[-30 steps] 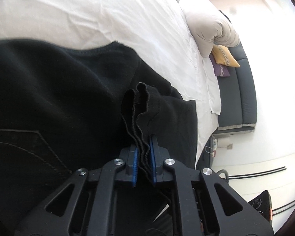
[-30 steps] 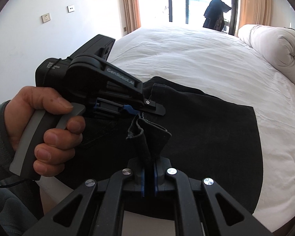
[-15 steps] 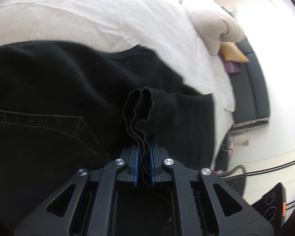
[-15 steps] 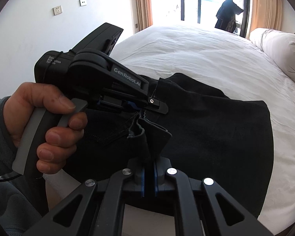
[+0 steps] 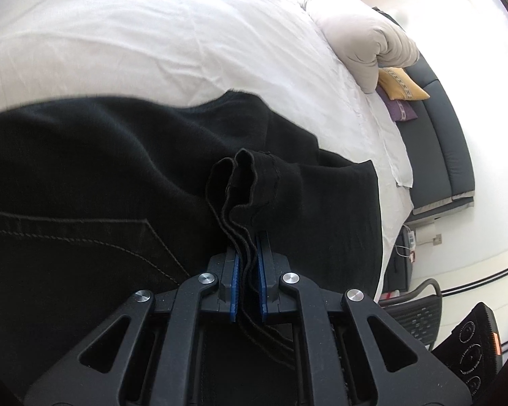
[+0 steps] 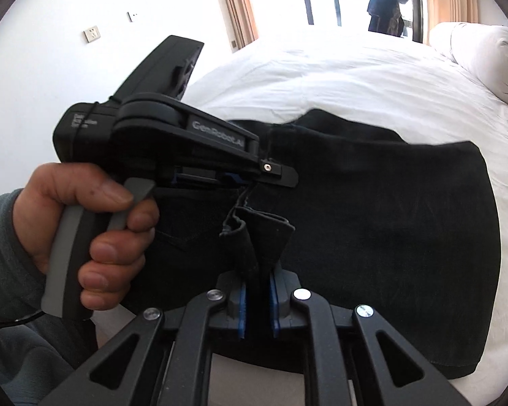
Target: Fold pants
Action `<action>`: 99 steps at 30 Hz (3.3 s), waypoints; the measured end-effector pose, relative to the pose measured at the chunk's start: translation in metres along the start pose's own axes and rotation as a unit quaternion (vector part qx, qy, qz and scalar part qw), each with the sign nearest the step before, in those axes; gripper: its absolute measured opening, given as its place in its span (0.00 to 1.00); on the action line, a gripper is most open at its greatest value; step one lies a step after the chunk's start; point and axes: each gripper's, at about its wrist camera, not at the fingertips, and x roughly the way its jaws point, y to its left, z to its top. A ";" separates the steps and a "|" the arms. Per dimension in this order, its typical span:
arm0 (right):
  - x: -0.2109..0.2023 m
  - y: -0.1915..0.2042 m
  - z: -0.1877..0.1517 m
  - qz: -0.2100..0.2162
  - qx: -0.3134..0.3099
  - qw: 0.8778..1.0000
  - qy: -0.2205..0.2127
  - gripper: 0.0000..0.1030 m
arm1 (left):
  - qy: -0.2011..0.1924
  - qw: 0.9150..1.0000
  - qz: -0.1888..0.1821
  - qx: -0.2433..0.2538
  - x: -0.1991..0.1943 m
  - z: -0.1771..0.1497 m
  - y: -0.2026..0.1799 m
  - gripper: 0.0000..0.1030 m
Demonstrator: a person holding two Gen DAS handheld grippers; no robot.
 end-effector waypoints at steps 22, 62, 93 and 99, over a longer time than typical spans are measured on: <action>-0.053 -0.071 0.004 0.133 0.139 0.981 -0.033 0.58 | -0.036 0.995 0.097 -0.002 -0.058 0.015 0.009 0.12; 0.058 -0.301 0.059 0.081 0.358 0.930 -0.021 0.22 | 0.060 0.997 0.000 0.042 0.026 -0.021 -0.035 0.11; 0.007 -0.170 0.012 0.216 0.291 0.932 -0.007 0.63 | 0.022 0.999 0.001 0.032 -0.015 -0.057 -0.020 0.11; 0.024 -0.164 0.002 0.150 0.306 0.939 0.037 0.54 | -0.018 0.999 0.009 0.035 -0.068 -0.072 -0.015 0.12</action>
